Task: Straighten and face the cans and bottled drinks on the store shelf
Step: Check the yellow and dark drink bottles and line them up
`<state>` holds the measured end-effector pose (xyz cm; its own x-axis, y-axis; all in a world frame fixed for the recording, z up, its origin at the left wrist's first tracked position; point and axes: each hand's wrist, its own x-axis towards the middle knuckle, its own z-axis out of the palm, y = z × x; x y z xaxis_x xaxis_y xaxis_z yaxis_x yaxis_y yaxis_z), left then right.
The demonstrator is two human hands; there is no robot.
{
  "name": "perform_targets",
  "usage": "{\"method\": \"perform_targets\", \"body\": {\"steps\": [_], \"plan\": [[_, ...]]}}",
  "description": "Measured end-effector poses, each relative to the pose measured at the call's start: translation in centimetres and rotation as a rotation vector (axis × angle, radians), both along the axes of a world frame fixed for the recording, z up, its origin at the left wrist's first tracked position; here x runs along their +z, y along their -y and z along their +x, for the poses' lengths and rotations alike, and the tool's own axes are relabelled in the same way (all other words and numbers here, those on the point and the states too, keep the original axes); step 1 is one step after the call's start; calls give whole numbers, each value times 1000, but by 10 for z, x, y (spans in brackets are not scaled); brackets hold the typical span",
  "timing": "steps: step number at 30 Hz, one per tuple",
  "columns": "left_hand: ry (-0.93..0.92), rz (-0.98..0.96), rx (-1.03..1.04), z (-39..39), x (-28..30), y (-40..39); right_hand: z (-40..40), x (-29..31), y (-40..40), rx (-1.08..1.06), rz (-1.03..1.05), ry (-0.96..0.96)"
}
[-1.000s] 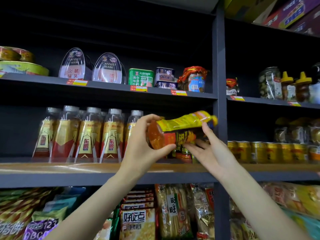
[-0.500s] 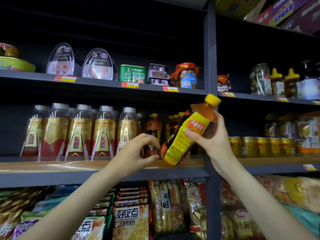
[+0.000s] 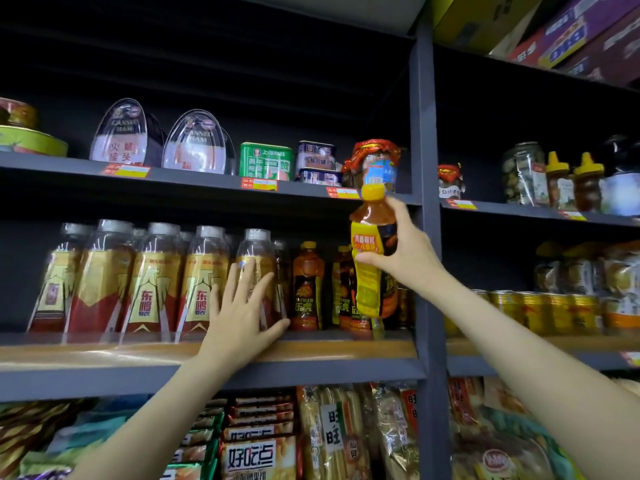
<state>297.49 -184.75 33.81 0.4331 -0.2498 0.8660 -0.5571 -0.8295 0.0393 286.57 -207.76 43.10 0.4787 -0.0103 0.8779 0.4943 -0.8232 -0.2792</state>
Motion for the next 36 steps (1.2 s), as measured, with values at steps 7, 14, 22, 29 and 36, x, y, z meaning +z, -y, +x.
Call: {"method": "perform_targets", "body": {"steps": [7, 14, 22, 29, 36], "plan": [[144, 80, 126, 8, -12, 3, 49, -29, 8, -238, 107, -176], [209, 75, 148, 6, -14, 5, 57, -25, 5, -420, 88, -243], [329, 164, 188, 18, -1, -13, 64, -48, -11, -473, -284, 103], [305, 107, 182, 21, -2, -14, 150, -16, -57, -128, 41, -397], [297, 81, 142, 22, -1, -15, 215, -6, -59, -113, 302, -425]]}}
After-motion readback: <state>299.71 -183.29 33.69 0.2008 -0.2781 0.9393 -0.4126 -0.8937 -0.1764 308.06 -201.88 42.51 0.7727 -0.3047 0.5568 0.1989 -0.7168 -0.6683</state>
